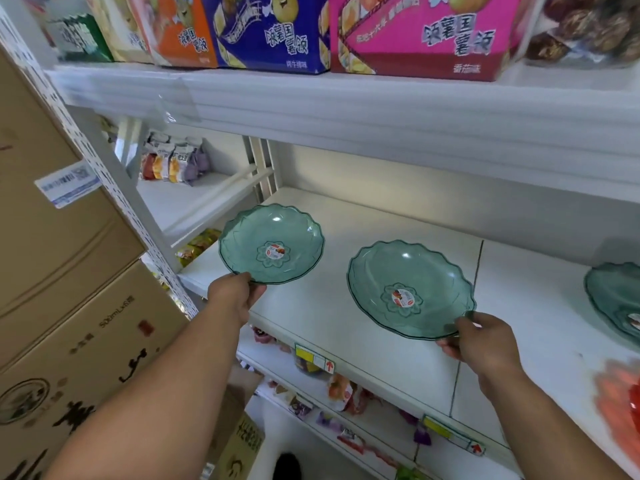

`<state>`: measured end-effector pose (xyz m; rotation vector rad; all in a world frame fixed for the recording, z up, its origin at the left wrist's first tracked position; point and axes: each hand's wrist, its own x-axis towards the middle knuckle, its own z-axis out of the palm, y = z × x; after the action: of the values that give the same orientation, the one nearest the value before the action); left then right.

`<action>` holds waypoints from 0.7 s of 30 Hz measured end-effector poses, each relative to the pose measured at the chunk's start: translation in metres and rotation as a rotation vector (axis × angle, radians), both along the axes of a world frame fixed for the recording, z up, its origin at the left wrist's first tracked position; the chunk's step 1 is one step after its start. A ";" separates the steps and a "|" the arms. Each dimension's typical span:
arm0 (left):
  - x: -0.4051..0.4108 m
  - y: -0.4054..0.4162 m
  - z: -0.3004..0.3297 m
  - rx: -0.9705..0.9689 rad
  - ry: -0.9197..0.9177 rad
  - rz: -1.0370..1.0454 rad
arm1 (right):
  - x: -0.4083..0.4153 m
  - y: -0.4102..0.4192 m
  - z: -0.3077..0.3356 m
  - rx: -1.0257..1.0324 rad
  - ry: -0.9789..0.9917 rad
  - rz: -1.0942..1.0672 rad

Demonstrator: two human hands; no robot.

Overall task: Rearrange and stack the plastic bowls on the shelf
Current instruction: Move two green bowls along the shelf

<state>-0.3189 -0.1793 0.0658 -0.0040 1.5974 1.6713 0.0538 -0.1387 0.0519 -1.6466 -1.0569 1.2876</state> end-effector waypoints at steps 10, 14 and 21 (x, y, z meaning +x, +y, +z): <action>-0.078 0.070 -0.009 -0.008 0.004 -0.055 | -0.091 0.031 -0.004 -0.009 0.015 -0.152; -0.099 0.099 -0.016 -0.009 -0.008 -0.092 | -0.121 0.039 -0.007 -0.009 0.023 -0.220; -0.125 0.144 -0.033 -0.033 -0.046 -0.149 | -0.150 0.055 -0.013 -0.004 -0.017 -0.283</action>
<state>-0.4440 -0.0358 0.0331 0.0578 1.5525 1.5197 -0.0958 -0.0841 0.0389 -1.7414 -0.7971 1.0917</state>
